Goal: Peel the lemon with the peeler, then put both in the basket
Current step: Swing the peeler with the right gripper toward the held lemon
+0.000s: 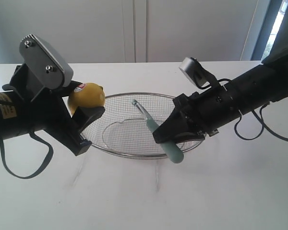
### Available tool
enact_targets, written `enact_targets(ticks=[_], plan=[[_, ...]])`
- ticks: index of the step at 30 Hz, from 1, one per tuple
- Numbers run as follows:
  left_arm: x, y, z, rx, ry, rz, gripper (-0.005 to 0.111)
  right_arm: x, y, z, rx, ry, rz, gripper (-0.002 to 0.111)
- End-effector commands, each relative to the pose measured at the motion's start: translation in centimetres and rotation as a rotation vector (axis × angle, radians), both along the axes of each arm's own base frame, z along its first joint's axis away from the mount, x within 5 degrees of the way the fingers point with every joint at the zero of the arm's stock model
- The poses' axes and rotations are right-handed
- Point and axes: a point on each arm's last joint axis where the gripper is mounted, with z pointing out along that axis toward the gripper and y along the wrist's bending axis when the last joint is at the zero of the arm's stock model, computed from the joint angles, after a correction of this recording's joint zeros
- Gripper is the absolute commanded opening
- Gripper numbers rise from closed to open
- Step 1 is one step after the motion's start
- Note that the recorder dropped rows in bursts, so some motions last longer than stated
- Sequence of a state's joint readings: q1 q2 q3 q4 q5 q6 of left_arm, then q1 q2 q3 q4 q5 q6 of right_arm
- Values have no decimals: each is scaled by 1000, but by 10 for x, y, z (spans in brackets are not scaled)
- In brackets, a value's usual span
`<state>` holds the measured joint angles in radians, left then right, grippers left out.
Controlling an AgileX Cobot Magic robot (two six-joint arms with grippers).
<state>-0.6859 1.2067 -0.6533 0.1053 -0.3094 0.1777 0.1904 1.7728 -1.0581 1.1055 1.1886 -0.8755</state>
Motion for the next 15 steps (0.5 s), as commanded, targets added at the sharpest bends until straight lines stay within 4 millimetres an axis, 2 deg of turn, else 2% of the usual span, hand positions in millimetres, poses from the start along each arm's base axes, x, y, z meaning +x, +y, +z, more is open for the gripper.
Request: enact_targets(ticks=[1, 6, 15], plan=[[-1, 0, 4, -12, -26, -9, 0, -7, 13, 1, 23, 14, 44, 0], [-1, 0, 4, -12, -26, -9, 0, -14, 25, 1, 15, 13, 94, 0], [-1, 0, 4, -16, -22, -7, 0, -13, 26, 0, 11, 0, 75, 0]])
